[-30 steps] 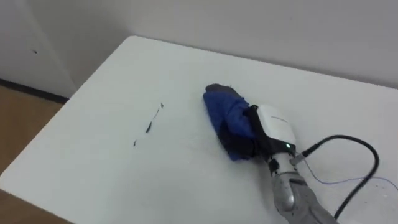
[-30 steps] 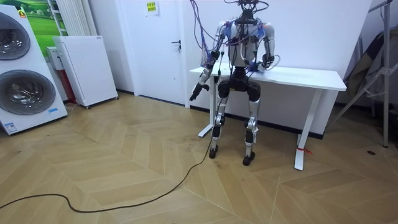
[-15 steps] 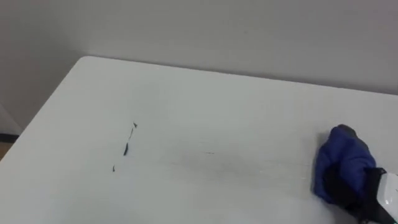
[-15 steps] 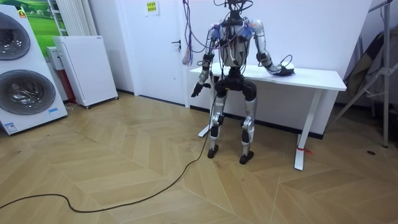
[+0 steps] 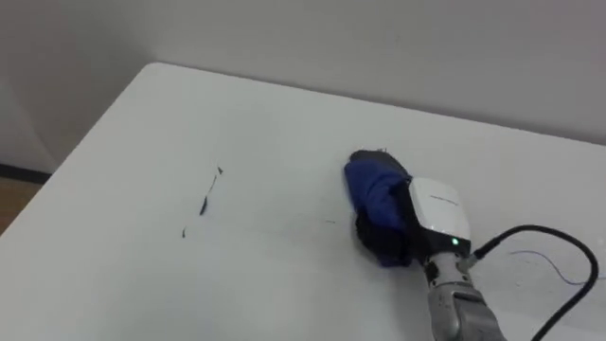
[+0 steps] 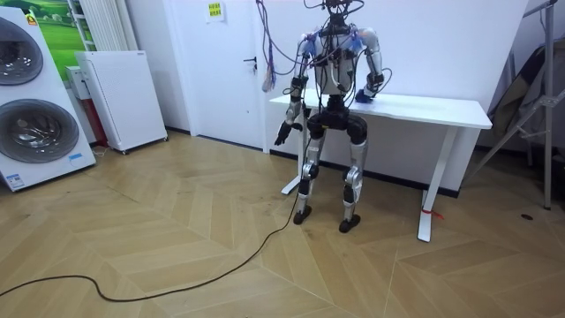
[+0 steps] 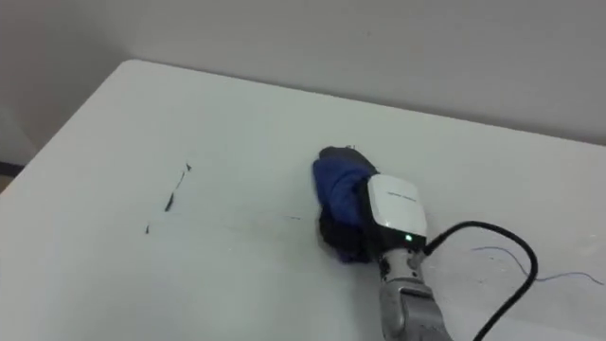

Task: Wipe table

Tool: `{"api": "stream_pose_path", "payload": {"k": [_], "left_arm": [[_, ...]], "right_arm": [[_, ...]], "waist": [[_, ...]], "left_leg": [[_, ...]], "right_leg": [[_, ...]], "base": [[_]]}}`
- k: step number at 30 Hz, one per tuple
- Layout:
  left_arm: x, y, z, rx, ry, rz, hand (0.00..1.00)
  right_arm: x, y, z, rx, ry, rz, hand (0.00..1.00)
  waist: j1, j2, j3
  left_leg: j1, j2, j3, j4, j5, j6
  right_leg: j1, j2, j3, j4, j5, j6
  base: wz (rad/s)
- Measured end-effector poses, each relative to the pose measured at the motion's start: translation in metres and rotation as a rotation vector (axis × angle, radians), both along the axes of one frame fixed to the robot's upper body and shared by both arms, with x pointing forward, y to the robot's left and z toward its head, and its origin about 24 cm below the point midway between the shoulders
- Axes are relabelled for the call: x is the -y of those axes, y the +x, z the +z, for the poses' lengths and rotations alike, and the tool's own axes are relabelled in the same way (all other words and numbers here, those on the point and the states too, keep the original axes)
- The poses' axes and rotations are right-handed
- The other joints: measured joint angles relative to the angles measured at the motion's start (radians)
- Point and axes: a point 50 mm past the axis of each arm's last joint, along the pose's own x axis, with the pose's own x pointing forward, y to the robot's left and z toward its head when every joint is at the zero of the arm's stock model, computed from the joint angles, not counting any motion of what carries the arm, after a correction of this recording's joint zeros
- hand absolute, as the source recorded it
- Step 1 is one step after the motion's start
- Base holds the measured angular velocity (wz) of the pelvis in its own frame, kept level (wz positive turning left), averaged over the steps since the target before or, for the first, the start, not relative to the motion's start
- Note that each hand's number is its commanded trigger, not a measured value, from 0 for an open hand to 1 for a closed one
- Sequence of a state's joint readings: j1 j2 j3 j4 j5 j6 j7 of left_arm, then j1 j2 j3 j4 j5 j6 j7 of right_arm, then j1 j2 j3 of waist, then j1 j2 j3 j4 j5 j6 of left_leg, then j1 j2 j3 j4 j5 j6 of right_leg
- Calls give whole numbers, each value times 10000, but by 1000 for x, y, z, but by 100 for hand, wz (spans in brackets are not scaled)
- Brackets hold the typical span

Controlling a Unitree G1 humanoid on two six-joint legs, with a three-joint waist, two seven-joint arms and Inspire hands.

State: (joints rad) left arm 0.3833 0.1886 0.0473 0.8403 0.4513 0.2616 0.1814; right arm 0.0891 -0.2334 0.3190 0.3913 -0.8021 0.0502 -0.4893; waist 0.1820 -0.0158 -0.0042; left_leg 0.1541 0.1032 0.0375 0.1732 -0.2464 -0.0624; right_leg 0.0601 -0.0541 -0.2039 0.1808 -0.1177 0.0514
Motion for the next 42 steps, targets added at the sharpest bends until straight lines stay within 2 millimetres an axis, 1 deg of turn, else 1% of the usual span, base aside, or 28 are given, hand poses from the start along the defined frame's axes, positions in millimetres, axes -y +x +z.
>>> {"api": "stream_pose_path", "payload": {"k": [3, 5, 6, 9, 11, 13, 16, 19, 20, 21, 23, 24, 25, 26, 27, 29, 31, 32, 33, 34, 35, 36, 37, 38, 39, 40, 41, 42], "left_arm": [[-9, -4, 3, -103, 194, 184, 0], [-26, -2, 10, -61, 786, 197, 0], [-35, -4, 13, -24, 1038, 462, 0], [-45, -2, 20, 288, 1344, 690, 0], [-45, 5, 21, 650, 1326, 595, 0], [-38, 11, 19, 760, 1157, 245, 0], [-21, 19, 11, 732, 676, -181, 0], [-1, 22, 4, 647, 161, -556, 0], [4, 26, 2, 659, 31, -678, 0], [5, 28, 1, 649, -33, -687, 0], [10, 36, -2, 515, -149, -900, 0], [13, 41, -3, 501, -197, -1064, 0], [14, 40, -4, 431, -237, -1138, 0], [17, 44, -4, 479, -300, -1303, 0], [18, 45, -4, 523, -312, -1377, 0], [16, 38, -2, 433, -244, -1279, 0], [13, 17, -2, -17, -228, -945, 0], [12, 4, -2, -280, -243, -713, 0], [11, -3, -2, -480, -303, -537, 0], [8, -5, -1, -505, -292, -396, 0], [4, -7, 0, -482, -164, -163, 0], [-5, -9, 2, -438, 88, 87, 0], [-9, -10, 4, -405, 231, 209, 0], [-18, -12, 7, -399, 506, 375, 0], [-27, -16, 10, -436, 734, 691, 0], [-31, -17, 11, -482, 830, 801, 0], [-36, -14, 12, -467, 937, 818, 0], [-39, -7, 13, -274, 985, 693, 0]], "right_arm": [[25, -24, -9, 242, 168, -1338, 100], [56, -56, -15, 437, 57, -3124, 100], [69, -66, -18, 500, -87, -3825, 100], [95, -80, -22, 361, -212, -5234, 100], [102, -84, -23, 228, -211, -5575, 100], [103, -83, -24, 113, -166, -5543, 100], [97, -70, -23, -193, -190, -5254, 100], [76, -45, -19, -503, -205, -4620, 100], [62, -34, -15, -709, -231, -4052, 100], [52, -28, -13, -800, -154, -3597, 100], [-5, 3, 0, -877, 102, -1090, 100], [-32, 17, 7, -835, 174, 199, 100], [-46, 22, 10, -847, 212, 794, 100], [-67, 28, 17, -806, 310, 1678, 100], [-78, 32, 21, -763, 348, 2262, 100], [-78, 34, 23, -736, 423, 2368, 100], [-69, 28, 17, -743, 535, 2112, 100], [-59, 20, 10, -675, 666, 1894, 100], [-47, 11, 4, -543, 1033, 1410, 100], [-38, 5, 1, -469, 1210, 983, 100], [-17, -11, -6, -304, 1552, -85, 100], [7, -30, -11, -91, 1633, -1335, 100], [20, -41, -13, -3, 1542, -1979, 100], [45, -62, -16, 163, 1356, -3267, 100], [66, -78, -19, 283, 1192, -4388, 100], [76, -84, -21, 299, 1105, -4915, 100], [93, -94, -24, 292, 921, -5812, 100], [108, -102, -25, 149, 695, -6448, 100]], "waist": [[-166, -50, -16], [-276, -105, -61], [-486, -142, -73], [-744, -174, -99], [-783, -187, -114], [-811, -165, -137], [-632, -130, -149], [-303, -53, -145], [5, -44, -138], [149, -43, -132], [611, -37, -116], [782, -22, -48], [829, -12, -28], [1012, 8, -2], [1143, 22, 27], [1152, 0, 34], [960, 11, 37], [738, -3, 36], [415, -45, 42], [311, -76, 31], [100, -199, 79], [-84, -270, 88], [-165, -284, 70], [-267, -254, 50], [-474, -206, 3], [-606, -235, -5], [-893, -245, -20], [-1003, -247, -34]], "left_leg": [[114, -129, 6, -46, 37, 61], [178, -226, 52, -57, 43, 78], [186, -267, 55, -54, 48, 99], [314, -355, 52, -38, 6, 197], [312, -378, 18, 4, -33, 260], [349, -395, -19, 4, -61, 293], [412, -391, -62, 58, -84, 300], [507, -332, -69, 20, -98, 292], [507, -260, -71, -2, -112, 271], [505, -226, -88, -18, -116, 263], [396, -156, -315, -25, -161, 191], [363, -118, -437, -25, -185, 151], [326, -118, -538, -24, -180, 143], [226, -124, -684, -22, -164, 122], [98, -139, -837, -9, -141, 105], [-62, -186, -988, -43, -21, 164], [-38, -220, -996, -59, 15, 165], [-32, -272, -967, 8, 24, 182], [2, -350, -911, 50, 48, 223], [5, -416, -881, 62, 69, 256], [40, -510, -636, 61, 101, 310], [70, -626, -378, 73, 125, 352], [84, -665, -207, 72, 119, 377], [125, -728, 70, 106, 91, 445], [105, -773, 171, 249, -2, 583], [85, -802, 170, 332, -34, 625], [33, -825, 163, 579, -192, 713], [-71, -830, 175, 890, -400, 799]], "right_leg": [[292, -103, 68, -188, -89, 133], [522, -196, 79, -304, -139, 210], [605, -233, 77, -309, -165, 251], [834, -335, 46, -300, -197, 304], [886, -344, 29, -281, -202, 312], [947, -345, 38, -277, -202, 312], [949, -306, 109, -199, -190, 294], [767, -191, 85, -53, -75, 164], [613, -86, 46, -22, 9, 62], [531, -24, 48, 5, 46, 10], [208, 188, 52, 95, 178, -198], [154, 274, 50, 90, 215, -260], [131, 297, 40, 91, 210, -273], [55, 313, -13, 88, 183, -317], [16, 291, -100, 68, 138, -327], [-23, 223, -154, 68, 22, -285], [98, 168, -185, 42, -77, -216], [179, 107, -186, 42, -147, -145], [249, 6, -188, 11, -202, -57], [315, -71, -182, 1, -242, 5], [472, -195, -179, -44, -291, 83], [607, -349, -166, -80, -368, 206], [632, -409, -154, -58, -399, 255], [631, -508, -99, 58, -445, 326], [629, -566, -14, 186, -482, 381], [605, -624, -5, 316, -511, 414], [587, -702, -90, 565, -531, 441], [476, -789, -160, 947, -559, 485]], "base": [[43], [30], [22], [10], [6], [3], [-12], [-44], [-52], [-66], [-56], [-22], [4], [24], [32], [46], [40], [50], [56], [63], [51], [41], [14], [-8], [-14], [0], [10], [8]]}}
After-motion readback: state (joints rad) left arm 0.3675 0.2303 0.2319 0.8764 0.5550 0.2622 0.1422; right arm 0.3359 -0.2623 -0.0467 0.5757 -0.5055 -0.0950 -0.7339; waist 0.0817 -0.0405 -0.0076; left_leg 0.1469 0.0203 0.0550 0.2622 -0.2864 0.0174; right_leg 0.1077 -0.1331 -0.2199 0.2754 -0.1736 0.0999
